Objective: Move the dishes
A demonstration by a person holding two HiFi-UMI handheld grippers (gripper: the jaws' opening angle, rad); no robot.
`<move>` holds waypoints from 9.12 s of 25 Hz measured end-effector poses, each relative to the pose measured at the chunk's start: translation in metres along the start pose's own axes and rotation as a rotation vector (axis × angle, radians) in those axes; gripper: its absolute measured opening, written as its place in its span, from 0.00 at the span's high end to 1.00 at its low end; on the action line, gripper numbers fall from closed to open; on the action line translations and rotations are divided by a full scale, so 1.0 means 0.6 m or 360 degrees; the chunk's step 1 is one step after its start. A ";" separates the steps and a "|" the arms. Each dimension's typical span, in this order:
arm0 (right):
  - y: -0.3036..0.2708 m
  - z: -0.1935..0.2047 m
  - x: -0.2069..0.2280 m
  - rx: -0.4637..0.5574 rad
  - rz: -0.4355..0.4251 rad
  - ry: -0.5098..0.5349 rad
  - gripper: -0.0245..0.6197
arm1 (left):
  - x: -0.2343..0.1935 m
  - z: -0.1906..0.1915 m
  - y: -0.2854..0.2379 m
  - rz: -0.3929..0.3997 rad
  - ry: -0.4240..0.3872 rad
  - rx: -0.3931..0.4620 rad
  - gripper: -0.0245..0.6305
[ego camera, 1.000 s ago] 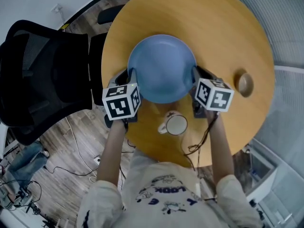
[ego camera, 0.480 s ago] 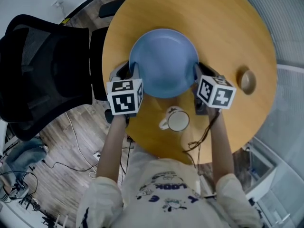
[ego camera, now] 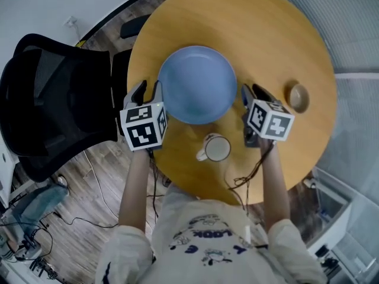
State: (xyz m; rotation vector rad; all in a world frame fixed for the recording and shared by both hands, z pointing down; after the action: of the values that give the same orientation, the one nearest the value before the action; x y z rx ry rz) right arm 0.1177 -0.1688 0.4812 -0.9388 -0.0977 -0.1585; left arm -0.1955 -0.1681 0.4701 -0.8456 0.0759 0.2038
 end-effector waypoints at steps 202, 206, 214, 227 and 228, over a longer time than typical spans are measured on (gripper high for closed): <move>0.224 0.289 -0.059 0.0488 0.0146 -0.0261 0.90 | 0.264 0.235 0.156 0.0805 -0.0747 0.0674 0.79; 0.211 0.297 -0.062 0.0472 0.0161 -0.0264 0.90 | 0.272 0.234 0.150 0.0850 -0.0750 0.0664 0.79; 0.196 0.313 -0.062 0.0442 0.0184 -0.0304 0.90 | 0.275 0.237 0.146 0.0892 -0.0702 0.0676 0.82; 0.199 0.328 -0.048 0.0427 0.0211 -0.0324 0.90 | 0.300 0.240 0.151 0.0731 -0.0698 0.0642 0.86; 0.201 0.327 -0.046 0.0430 0.0214 -0.0327 0.90 | 0.302 0.238 0.153 0.0714 -0.0686 0.0664 0.86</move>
State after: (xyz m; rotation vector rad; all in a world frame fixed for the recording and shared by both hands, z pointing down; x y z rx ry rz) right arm 0.1091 0.0627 0.4963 -0.6868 -0.2390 0.0750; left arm -0.0398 0.0250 0.4701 -0.3452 -0.0960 0.7603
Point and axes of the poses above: the fingertips, and each gripper's own axes: y backward along the fingers, x to its right, z out of its underside, the point moved 3 cm from there along y, backward along the fingers, and after that the axes turned 3 degrees about -x, right-handed, at the moved point
